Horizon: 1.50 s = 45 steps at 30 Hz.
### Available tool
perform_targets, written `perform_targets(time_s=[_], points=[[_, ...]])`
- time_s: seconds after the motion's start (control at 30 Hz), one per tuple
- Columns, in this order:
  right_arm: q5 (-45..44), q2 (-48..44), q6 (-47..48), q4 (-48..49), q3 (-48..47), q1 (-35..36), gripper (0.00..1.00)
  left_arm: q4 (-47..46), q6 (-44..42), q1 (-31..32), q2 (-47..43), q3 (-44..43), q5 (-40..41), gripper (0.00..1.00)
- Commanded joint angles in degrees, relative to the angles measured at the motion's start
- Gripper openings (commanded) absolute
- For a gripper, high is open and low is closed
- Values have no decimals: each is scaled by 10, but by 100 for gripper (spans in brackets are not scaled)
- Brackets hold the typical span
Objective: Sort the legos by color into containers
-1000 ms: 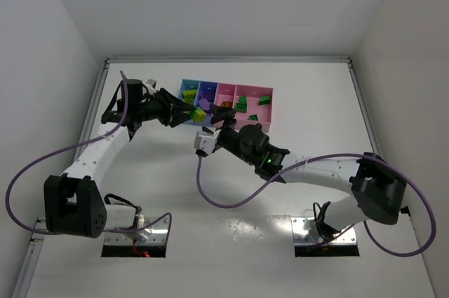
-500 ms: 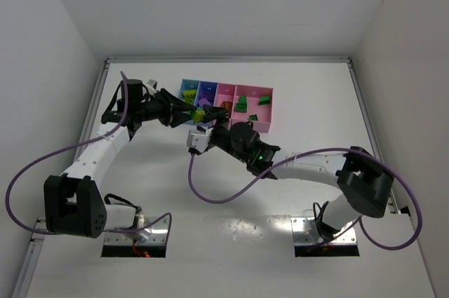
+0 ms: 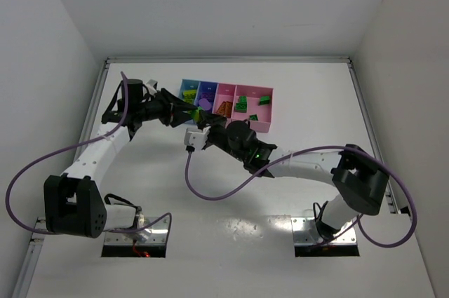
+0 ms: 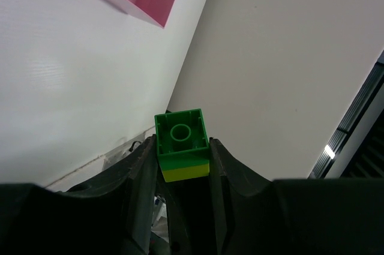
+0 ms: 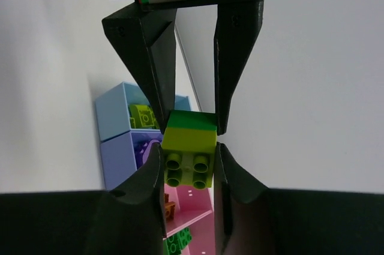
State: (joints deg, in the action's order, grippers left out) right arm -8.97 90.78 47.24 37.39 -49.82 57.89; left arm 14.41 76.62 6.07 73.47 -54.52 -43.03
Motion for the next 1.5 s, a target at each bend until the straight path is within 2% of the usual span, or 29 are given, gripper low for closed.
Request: perform_targets(time_s=[0.0, 0.07, 0.13, 0.5, 0.6, 0.63, 0.8, 0.97, 1.2, 1.47], points=[[-3, 1, -3, 28, -22, -3, 13, -14, 10, 4, -15, -6, -13, 0], [-3, -17, -3, 28, -17, -3, 4, -14, 15, 4, -15, 0, -13, 0], [-3, -43, -3, 16, -5, -3, 2, -19, 15, -2, -15, 0, -7, 0], [19, -204, -19, -106, 63, -3, 0, -41, 20, -36, -4, -10, 17, 0], [11, -227, -39, -129, 68, 2, 0, -48, -2, -41, 10, -29, 35, 0], [-7, -240, -52, -152, 62, 2, 0, -48, -16, -41, 18, -38, 41, 0], [-61, -271, -194, -227, 40, -27, 0, 16, -223, -34, 89, -170, 138, 0], [-80, -278, -296, -306, 1, -89, 0, 52, -331, 27, 184, -268, 156, 0], [-88, -302, -404, -374, -21, -208, 0, 68, -377, 147, 328, -407, 156, 0], [-26, -324, -503, -414, -53, -298, 0, 69, -383, 210, 452, -493, 162, 0]])
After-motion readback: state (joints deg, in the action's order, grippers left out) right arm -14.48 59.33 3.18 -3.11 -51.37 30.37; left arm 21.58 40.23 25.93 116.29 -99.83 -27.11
